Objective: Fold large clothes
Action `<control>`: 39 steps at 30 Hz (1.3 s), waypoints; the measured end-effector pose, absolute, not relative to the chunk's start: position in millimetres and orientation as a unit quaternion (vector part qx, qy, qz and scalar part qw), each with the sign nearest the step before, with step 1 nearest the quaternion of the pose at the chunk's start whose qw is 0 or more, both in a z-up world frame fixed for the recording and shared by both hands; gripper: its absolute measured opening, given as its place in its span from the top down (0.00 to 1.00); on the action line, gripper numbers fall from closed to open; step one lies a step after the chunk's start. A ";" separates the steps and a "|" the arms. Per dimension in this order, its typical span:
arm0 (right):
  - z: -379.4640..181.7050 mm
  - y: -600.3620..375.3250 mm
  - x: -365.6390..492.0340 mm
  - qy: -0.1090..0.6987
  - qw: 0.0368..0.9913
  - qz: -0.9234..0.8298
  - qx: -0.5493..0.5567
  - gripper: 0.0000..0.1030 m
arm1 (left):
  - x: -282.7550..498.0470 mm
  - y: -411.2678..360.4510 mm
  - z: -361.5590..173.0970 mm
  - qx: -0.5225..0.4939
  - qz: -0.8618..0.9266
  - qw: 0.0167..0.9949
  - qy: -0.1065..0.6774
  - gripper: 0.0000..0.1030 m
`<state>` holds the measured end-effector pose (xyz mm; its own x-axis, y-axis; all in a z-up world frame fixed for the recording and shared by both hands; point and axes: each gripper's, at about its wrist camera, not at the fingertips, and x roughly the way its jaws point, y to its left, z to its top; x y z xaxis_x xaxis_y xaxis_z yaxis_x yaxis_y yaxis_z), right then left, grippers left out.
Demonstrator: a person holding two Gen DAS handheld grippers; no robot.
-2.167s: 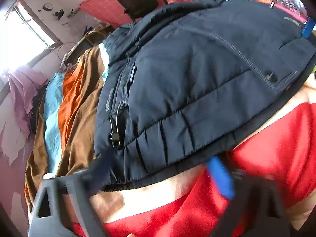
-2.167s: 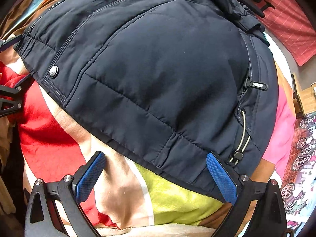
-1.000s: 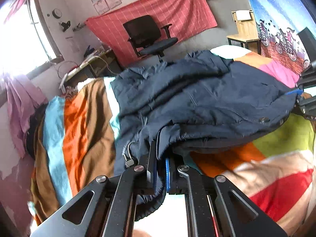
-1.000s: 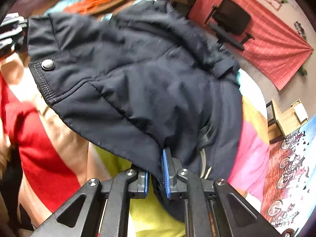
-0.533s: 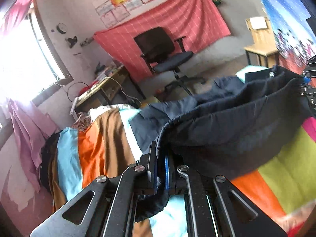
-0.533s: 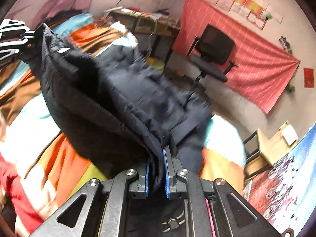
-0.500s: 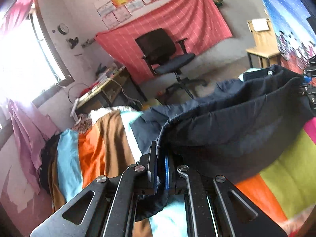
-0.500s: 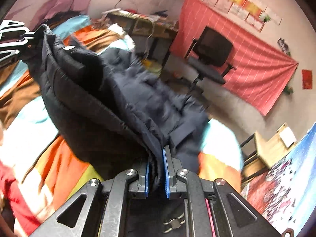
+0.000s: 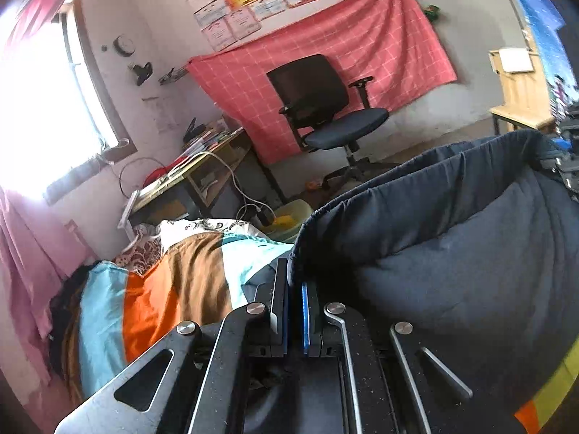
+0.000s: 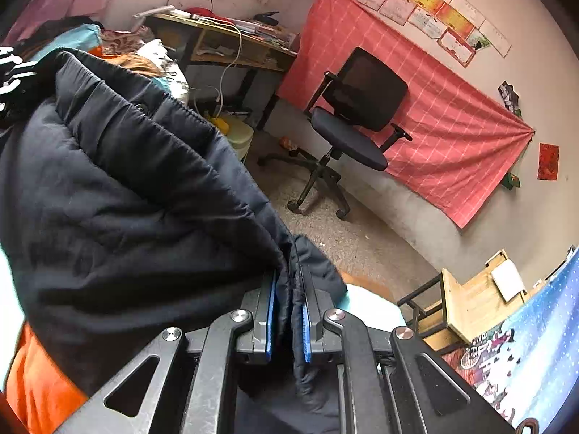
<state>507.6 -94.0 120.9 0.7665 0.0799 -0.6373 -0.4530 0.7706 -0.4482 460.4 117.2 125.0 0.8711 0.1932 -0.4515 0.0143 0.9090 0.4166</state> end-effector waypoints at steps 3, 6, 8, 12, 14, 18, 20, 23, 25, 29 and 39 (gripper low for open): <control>109.7 -82.7 528.5 0.292 0.894 0.140 -0.311 0.89 | 488.8 121.5 112.4 0.203 0.058 0.945 0.248 0.96; 99.4 -77.3 553.3 0.285 0.900 0.129 -0.303 0.90 | 512.2 123.3 98.9 0.204 0.065 0.945 0.246 0.96; 90.6 -74.9 570.4 0.286 0.903 0.121 -0.296 0.90 | 527.7 126.3 88.4 0.197 0.067 0.944 0.255 0.96; 67.9 -69.7 595.9 0.299 0.902 0.118 -0.288 0.89 | 548.7 130.1 65.9 0.201 0.076 0.937 0.277 0.96; 58.9 -68.0 601.7 0.297 0.903 0.120 -0.284 0.89 | 553.7 131.8 55.0 0.208 0.076 0.932 0.286 0.95; 40.3 -62.4 602.7 0.288 0.905 0.113 -0.290 0.86 | 556.4 136.9 53.7 0.202 0.067 0.936 0.281 0.92; 39.3 -63.0 601.3 0.281 0.909 0.110 -0.288 0.85 | 553.3 140.1 57.9 0.194 0.063 0.941 0.272 0.83; 46.6 -70.4 600.6 0.271 0.918 0.111 -0.267 0.65 | 541.9 148.8 70.9 0.165 0.056 0.955 0.240 0.42; 56.1 -78.7 596.1 0.260 0.927 0.123 -0.242 0.48 | 530.4 154.1 83.2 0.137 0.055 0.965 0.217 0.29; 74.8 -91.5 583.5 0.245 0.935 0.146 -0.210 0.45 | 507.8 156.3 102.6 0.096 0.034 0.975 0.198 0.27; 70.7 -91.0 576.6 0.301 0.917 0.237 -0.110 0.29 | 533.7 123.8 74.1 0.034 -0.068 0.948 0.309 0.16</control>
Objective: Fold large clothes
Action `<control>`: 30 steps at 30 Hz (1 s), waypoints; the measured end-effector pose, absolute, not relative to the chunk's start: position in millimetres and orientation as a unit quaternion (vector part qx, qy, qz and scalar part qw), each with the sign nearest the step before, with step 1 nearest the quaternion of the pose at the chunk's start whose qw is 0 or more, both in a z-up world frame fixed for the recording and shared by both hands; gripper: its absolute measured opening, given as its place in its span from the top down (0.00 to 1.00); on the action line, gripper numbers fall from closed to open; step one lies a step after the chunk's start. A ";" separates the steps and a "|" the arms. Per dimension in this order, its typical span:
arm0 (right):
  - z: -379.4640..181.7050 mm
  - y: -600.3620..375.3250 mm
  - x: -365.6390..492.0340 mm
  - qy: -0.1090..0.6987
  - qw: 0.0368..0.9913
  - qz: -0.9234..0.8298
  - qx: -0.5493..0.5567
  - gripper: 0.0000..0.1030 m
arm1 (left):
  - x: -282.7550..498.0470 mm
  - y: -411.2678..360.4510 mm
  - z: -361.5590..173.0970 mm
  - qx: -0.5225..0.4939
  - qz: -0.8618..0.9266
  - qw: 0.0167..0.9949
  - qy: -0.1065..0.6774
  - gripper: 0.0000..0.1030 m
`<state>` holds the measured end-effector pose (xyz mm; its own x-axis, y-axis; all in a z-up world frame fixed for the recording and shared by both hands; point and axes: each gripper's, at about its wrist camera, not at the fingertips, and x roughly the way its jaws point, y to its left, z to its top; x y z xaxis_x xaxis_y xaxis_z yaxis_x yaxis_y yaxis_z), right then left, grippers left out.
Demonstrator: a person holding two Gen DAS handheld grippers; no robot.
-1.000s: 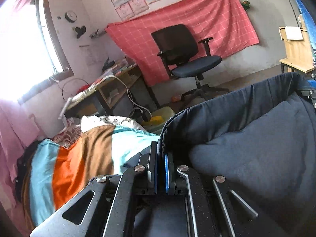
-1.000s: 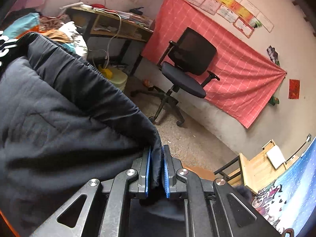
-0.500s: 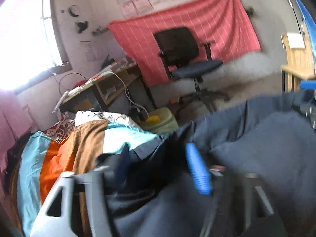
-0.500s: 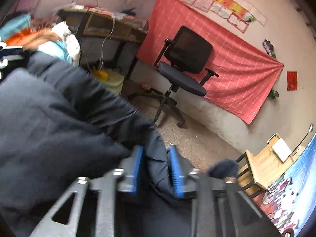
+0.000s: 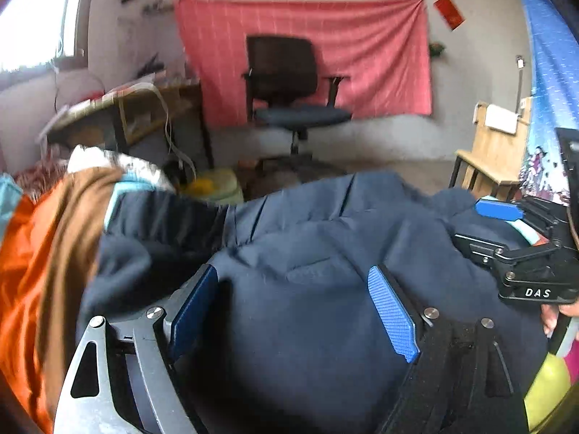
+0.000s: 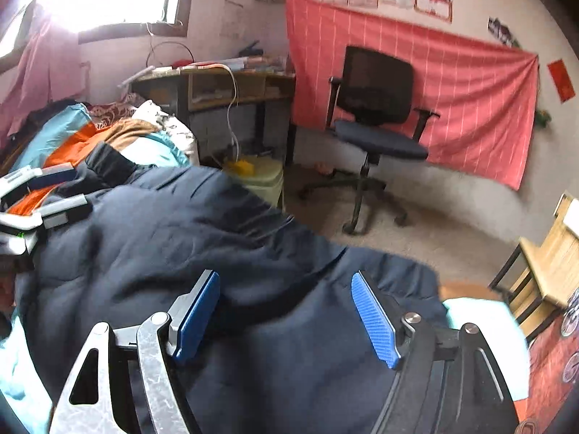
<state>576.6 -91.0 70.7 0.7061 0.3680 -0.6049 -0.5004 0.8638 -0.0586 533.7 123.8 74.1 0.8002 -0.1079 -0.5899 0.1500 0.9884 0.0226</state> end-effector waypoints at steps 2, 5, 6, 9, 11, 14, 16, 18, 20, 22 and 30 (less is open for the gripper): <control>63.1 -84.0 584.2 0.311 0.915 0.234 -0.109 0.29 | 542.9 125.9 72.1 0.029 -0.052 0.950 0.306 0.09; 50.3 -77.0 599.7 0.321 0.913 0.225 -0.108 0.29 | 562.3 130.3 67.0 0.016 -0.035 0.947 0.319 0.06; 46.1 -76.1 607.7 0.328 0.913 0.220 -0.103 0.29 | 566.3 129.8 64.7 0.017 -0.033 0.946 0.321 0.05; 34.9 -76.0 629.8 0.348 0.912 0.198 -0.089 0.29 | 580.6 119.7 58.9 0.042 -0.025 0.943 0.329 0.04; 26.5 -73.6 642.6 0.361 0.909 0.190 -0.084 0.29 | 584.4 120.6 51.7 0.042 -0.025 0.943 0.330 0.03; 16.8 -72.5 651.1 0.373 0.905 0.189 -0.081 0.29 | 586.2 128.1 42.7 0.031 -0.034 0.942 0.332 0.03; 11.8 -74.2 654.8 0.381 0.901 0.194 -0.071 0.29 | 585.2 131.1 40.1 0.024 -0.038 0.944 0.327 0.03; 8.2 -78.1 658.7 0.388 0.897 0.203 -0.057 0.29 | 583.4 132.3 39.6 0.023 -0.039 0.945 0.323 0.03; 5.8 -81.5 659.9 0.392 0.895 0.208 -0.048 0.28 | 580.3 132.3 38.4 0.023 -0.041 0.947 0.318 0.03; 3.5 -85.4 658.1 0.389 0.896 0.210 -0.039 0.28 | 580.0 131.9 37.6 0.024 -0.041 0.947 0.319 0.03; 0.7 -86.2 654.5 0.388 0.897 0.208 -0.039 0.28 | 576.6 131.7 34.4 0.024 -0.040 0.950 0.310 0.03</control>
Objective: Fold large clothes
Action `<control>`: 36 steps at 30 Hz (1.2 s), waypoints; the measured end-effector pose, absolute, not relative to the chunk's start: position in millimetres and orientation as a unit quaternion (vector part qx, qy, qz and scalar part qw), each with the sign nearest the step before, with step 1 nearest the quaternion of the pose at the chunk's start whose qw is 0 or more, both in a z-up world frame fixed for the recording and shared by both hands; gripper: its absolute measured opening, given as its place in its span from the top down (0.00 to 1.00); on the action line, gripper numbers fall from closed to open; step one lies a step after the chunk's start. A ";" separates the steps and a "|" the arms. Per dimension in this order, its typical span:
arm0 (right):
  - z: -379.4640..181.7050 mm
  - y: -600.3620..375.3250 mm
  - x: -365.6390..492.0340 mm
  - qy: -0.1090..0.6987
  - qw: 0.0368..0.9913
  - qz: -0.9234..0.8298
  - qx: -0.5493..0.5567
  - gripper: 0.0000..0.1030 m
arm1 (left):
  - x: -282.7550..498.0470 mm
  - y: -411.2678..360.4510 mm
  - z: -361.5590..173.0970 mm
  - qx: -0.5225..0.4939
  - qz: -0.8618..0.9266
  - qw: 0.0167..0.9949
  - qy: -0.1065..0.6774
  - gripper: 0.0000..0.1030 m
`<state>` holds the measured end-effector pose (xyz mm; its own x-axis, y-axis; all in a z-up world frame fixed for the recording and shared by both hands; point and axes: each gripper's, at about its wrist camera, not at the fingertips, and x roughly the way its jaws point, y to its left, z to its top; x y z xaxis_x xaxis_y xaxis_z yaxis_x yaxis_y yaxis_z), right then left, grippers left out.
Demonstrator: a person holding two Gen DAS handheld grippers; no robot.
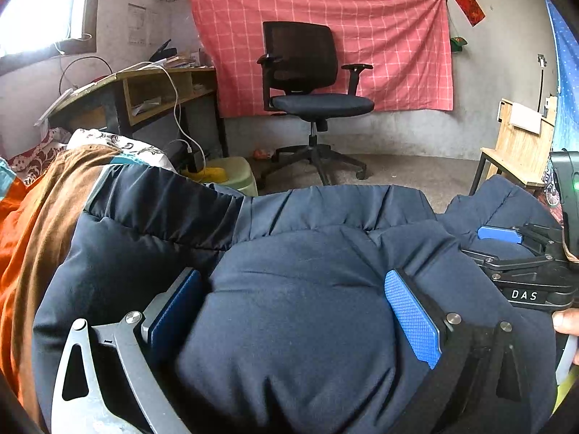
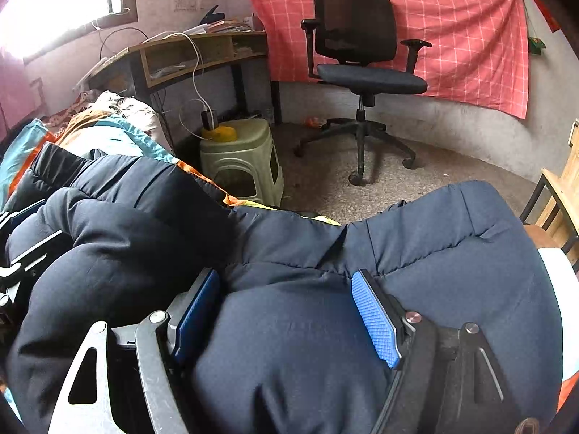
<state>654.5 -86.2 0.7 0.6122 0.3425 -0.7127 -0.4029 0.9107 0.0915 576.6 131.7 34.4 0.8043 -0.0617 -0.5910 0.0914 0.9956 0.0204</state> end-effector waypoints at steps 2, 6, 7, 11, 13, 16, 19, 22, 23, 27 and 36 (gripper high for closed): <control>0.8 -86.3 653.2 0.387 0.898 0.206 -0.041 0.28 | 574.4 130.3 33.8 0.026 -0.039 0.951 0.307 0.03; 1.2 -86.3 651.2 0.383 0.900 0.203 -0.040 0.28 | 572.2 129.2 34.3 0.026 -0.041 0.951 0.305 0.03; 1.2 -86.8 650.3 0.380 0.902 0.203 -0.039 0.28 | 571.3 128.9 34.3 0.024 -0.041 0.951 0.305 0.03; 0.8 -87.7 647.7 0.374 0.904 0.202 -0.038 0.26 | 572.0 130.9 35.7 0.022 -0.042 0.951 0.306 0.03; 0.9 -86.4 647.6 0.375 0.905 0.199 -0.042 0.25 | 574.2 131.7 36.8 0.018 -0.041 0.950 0.309 0.03; 1.6 -86.5 648.9 0.377 0.905 0.193 -0.044 0.22 | 578.6 131.2 39.5 0.015 -0.033 0.946 0.322 0.03; 5.8 -85.6 650.0 0.386 0.905 0.171 -0.052 0.13 | 577.5 136.1 44.4 0.003 -0.025 0.942 0.336 0.03; 12.3 -90.3 650.0 0.399 0.900 0.170 -0.047 0.06 | 572.3 149.7 53.0 -0.024 -0.020 0.938 0.345 0.03; 14.3 -92.6 649.2 0.400 0.899 0.171 -0.044 0.05 | 569.6 154.9 56.1 -0.032 -0.019 0.938 0.344 0.03; 22.2 -111.8 638.1 0.390 0.904 0.170 -0.034 0.02 | 556.3 178.4 67.7 -0.052 -0.010 0.942 0.330 0.03; 43.3 -165.0 614.3 0.328 0.935 0.132 -0.032 0.00 | 529.2 227.7 73.4 -0.045 0.035 0.948 0.314 0.03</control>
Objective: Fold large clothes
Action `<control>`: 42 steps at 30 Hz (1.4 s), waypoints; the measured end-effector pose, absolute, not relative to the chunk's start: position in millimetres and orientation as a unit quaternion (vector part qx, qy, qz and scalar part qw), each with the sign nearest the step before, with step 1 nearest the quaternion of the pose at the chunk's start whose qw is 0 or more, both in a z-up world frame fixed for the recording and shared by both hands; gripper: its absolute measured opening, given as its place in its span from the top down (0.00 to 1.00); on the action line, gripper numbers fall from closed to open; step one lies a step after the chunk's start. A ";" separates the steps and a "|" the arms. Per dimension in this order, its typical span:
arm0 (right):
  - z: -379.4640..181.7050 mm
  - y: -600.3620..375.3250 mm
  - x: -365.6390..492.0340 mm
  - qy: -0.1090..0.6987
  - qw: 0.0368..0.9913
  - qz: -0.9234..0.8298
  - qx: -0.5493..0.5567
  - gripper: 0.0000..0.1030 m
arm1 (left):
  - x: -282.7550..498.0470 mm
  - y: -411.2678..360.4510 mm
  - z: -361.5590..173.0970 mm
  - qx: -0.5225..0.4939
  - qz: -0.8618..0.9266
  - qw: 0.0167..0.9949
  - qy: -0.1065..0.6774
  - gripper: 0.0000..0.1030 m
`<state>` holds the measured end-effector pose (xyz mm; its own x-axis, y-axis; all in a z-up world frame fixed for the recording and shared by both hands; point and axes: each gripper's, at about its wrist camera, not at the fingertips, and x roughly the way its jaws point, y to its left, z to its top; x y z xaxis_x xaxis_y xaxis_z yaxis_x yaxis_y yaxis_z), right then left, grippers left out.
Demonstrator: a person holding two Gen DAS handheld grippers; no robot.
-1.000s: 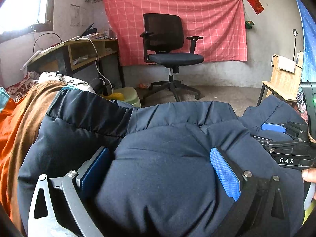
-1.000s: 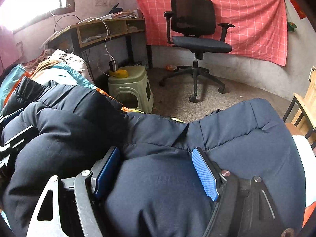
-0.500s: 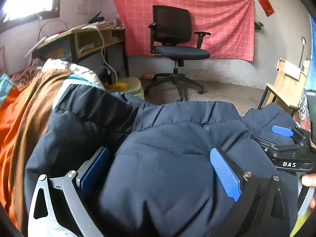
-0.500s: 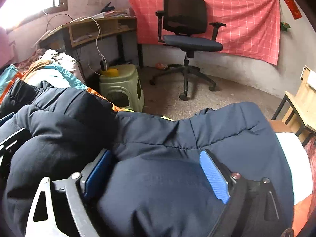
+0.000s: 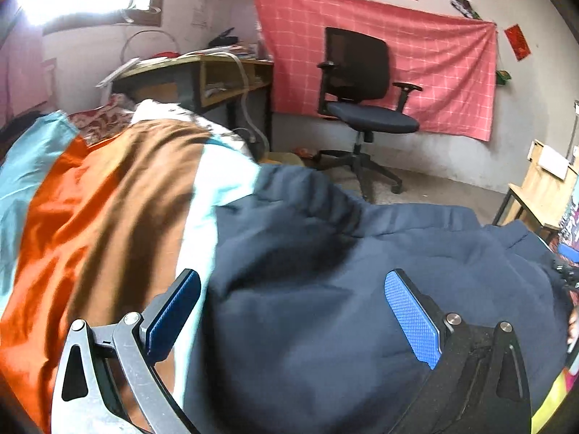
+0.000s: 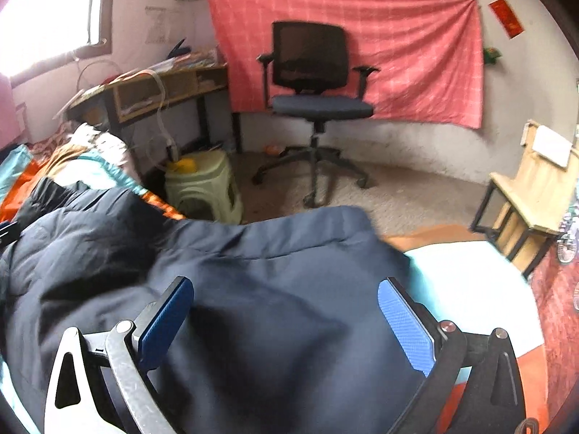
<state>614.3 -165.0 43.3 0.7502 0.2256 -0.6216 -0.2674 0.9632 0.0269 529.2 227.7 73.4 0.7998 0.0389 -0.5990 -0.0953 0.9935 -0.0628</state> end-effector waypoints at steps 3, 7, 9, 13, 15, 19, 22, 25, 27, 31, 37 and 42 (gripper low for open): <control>47.7 -187.3 610.3 0.314 0.941 0.125 -0.032 0.00 | 521.6 246.0 72.9 -0.075 0.037 0.946 0.314 0.03; 47.3 -214.9 612.3 0.322 0.938 0.131 -0.010 0.00 | 515.9 268.7 73.8 -0.113 0.010 0.939 0.326 0.03; 44.0 -227.5 617.0 0.335 0.932 0.141 0.014 0.00 | 516.6 275.8 71.8 -0.122 -0.008 0.932 0.340 0.03; 30.3 -249.1 629.2 0.375 0.911 0.158 0.067 0.00 | 518.0 279.6 64.8 -0.123 -0.031 0.921 0.369 0.03; 19.6 -255.9 634.7 0.395 0.902 0.156 0.084 0.00 | 520.9 280.0 60.2 -0.118 -0.036 0.916 0.381 0.03; -1.4 -262.6 644.4 0.432 0.880 0.163 0.109 0.00 | 524.8 280.2 50.1 -0.118 -0.047 0.910 0.394 0.03; -10.7 -265.2 650.4 0.450 0.866 0.180 0.125 0.00 | 528.0 282.1 44.6 -0.126 -0.059 0.907 0.398 0.03; -22.1 -268.4 659.9 0.479 0.840 0.204 0.153 0.00 | 532.9 286.1 38.0 -0.144 -0.079 0.897 0.409 0.03; -33.0 -273.5 666.7 0.502 0.815 0.221 0.185 0.00 | 534.9 290.5 33.3 -0.156 -0.087 0.893 0.413 0.01; -50.2 -282.9 676.0 0.528 0.776 0.246 0.240 0.00 | 538.6 296.6 29.8 -0.169 -0.103 0.889 0.412 0.01; -64.1 -289.8 681.3 0.546 0.742 0.272 0.279 0.00 | 540.9 308.2 23.8 -0.193 -0.126 0.877 0.421 0.01; -67.1 -292.6 686.0 0.549 0.730 0.282 0.294 0.00 | 539.2 318.2 24.0 -0.203 -0.137 0.872 0.424 0.01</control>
<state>686.0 -292.6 -67.1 0.2380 0.7354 -0.6345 -0.0890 0.6670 0.7397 539.2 318.2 24.0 0.6037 -0.4109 -0.6832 0.0670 0.8800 -0.4701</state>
